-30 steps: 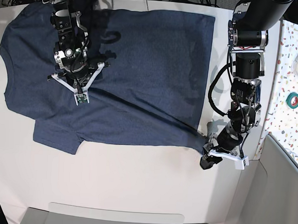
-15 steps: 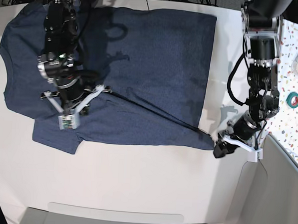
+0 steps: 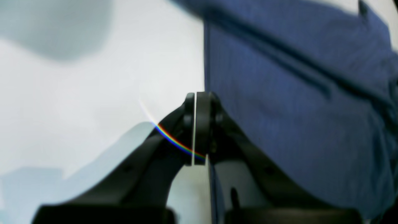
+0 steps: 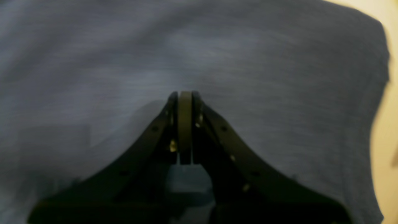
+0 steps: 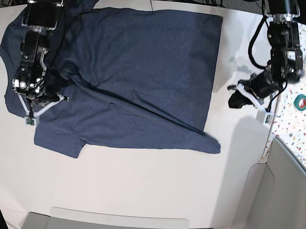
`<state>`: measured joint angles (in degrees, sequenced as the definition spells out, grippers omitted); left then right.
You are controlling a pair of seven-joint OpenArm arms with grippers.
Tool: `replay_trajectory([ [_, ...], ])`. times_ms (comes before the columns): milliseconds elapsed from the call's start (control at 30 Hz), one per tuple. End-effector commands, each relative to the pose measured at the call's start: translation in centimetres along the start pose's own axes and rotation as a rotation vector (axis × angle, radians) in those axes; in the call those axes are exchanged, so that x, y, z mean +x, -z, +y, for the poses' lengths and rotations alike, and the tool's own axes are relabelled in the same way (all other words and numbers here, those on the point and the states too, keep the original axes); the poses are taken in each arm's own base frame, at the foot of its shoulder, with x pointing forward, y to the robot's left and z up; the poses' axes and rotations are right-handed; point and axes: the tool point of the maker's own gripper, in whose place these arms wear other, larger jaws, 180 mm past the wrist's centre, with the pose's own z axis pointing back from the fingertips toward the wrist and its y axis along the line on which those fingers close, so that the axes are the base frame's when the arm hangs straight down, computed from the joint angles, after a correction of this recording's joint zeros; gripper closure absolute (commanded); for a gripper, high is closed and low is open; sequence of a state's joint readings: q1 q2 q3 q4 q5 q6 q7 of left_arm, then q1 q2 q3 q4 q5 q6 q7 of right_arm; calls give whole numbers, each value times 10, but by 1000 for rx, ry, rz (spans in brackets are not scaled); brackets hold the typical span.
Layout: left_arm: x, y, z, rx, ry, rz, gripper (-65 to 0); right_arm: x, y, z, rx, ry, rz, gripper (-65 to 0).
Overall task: Layout the t-shirt on the table in an organized manner, then fold the t-shirt properly
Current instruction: 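Grasp the shirt corners with both grippers and pull them apart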
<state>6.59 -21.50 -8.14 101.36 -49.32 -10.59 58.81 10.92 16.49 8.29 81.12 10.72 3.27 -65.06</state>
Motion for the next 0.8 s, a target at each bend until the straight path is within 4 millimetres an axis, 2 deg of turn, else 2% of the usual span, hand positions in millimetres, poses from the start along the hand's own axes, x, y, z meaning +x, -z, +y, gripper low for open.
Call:
replay_trajectory([
  [0, 12, -8, 0, 3, 16, -41, 0, 19, 3, 0, 12, 10, -46, 0],
  [133, -4, -23, 16, 51, -11, -25, 0, 16, 30, -8, 5, 52, -3, 0],
  [233, -12, -31, 25, 76, -31, -19, 0, 33, 40, -9, 11, 82, -14, 0],
  [500, -15, -39, 6, 23, 81, -17, 0, 100, 47, -6, 32, 160, -97, 0],
  [700, -12, -45, -13, -6, 126, -32, 0, 134, 41, -14, -16, 142, -199, 0],
  [767, -18, -48, -20, -15, 142, -7, 0, 142, 37, -13, -22, 151, -221, 0],
])
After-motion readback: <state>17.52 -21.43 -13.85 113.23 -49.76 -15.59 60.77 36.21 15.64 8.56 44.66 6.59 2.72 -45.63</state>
